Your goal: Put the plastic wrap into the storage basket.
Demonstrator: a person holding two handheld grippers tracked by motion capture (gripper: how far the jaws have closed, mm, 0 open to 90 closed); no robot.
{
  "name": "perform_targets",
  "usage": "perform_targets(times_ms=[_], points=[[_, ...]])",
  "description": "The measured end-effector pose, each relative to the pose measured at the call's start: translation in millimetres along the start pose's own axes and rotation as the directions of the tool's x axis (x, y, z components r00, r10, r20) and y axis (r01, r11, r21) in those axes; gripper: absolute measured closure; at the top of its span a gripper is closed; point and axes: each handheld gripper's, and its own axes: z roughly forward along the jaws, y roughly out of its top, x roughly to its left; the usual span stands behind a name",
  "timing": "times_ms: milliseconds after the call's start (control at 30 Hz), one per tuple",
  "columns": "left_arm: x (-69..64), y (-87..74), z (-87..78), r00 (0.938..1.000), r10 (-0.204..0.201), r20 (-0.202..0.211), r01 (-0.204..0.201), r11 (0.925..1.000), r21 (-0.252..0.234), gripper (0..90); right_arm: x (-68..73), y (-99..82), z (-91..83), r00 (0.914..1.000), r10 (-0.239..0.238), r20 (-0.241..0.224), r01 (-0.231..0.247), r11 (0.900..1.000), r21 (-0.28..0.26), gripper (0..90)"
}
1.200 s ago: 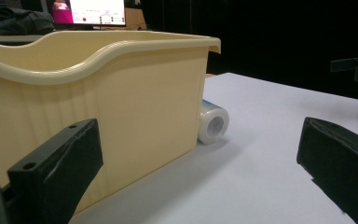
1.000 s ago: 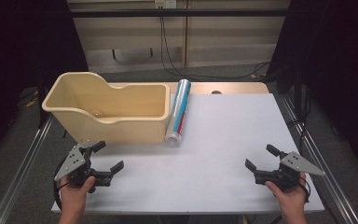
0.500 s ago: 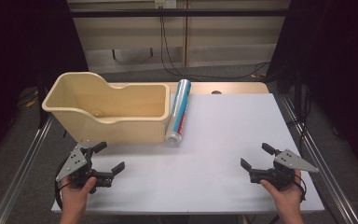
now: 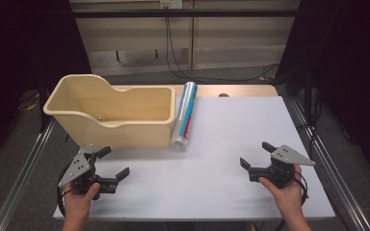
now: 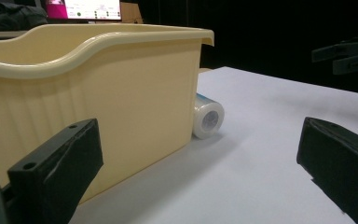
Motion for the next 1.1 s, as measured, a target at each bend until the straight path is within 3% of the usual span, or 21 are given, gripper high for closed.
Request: perform_targets(times_ms=[300,567,700,800,1100], points=[[-1.2,-0.2,1.3,1.0,-0.001,0.004,0.001,1.0,0.005,0.0,8.5,25.2,33.0,0.9993,-0.024,-0.029,0.027,0.995,0.097,2.7],[-1.0,-0.8,1.6,0.9999,0.009,0.012,-0.009,0.9998,0.017,0.0,11.9,45.7,70.0,0.9993,-0.006,-0.036,0.013,0.9839,0.178,3.3],[-0.9,-0.9,1.7,0.9999,0.009,0.012,-0.009,0.9998,0.018,0.0,17.3,58.0,87.2,0.9992,-0.018,-0.036,0.025,0.979,0.202,3.8],[-1.6,-1.2,2.3,0.9999,0.002,0.014,-0.002,0.9999,0.017,0.0,18.9,66.5,101.0,0.999,0.001,-0.044,0.009,0.976,0.218,3.7],[-2.1,-1.0,2.9,0.9998,-0.002,0.02,0.001,0.9999,0.013,0.0,26.7,84.1,138.6,0.9982,-0.043,-0.042,0.051,0.9739,0.221,3.7]])
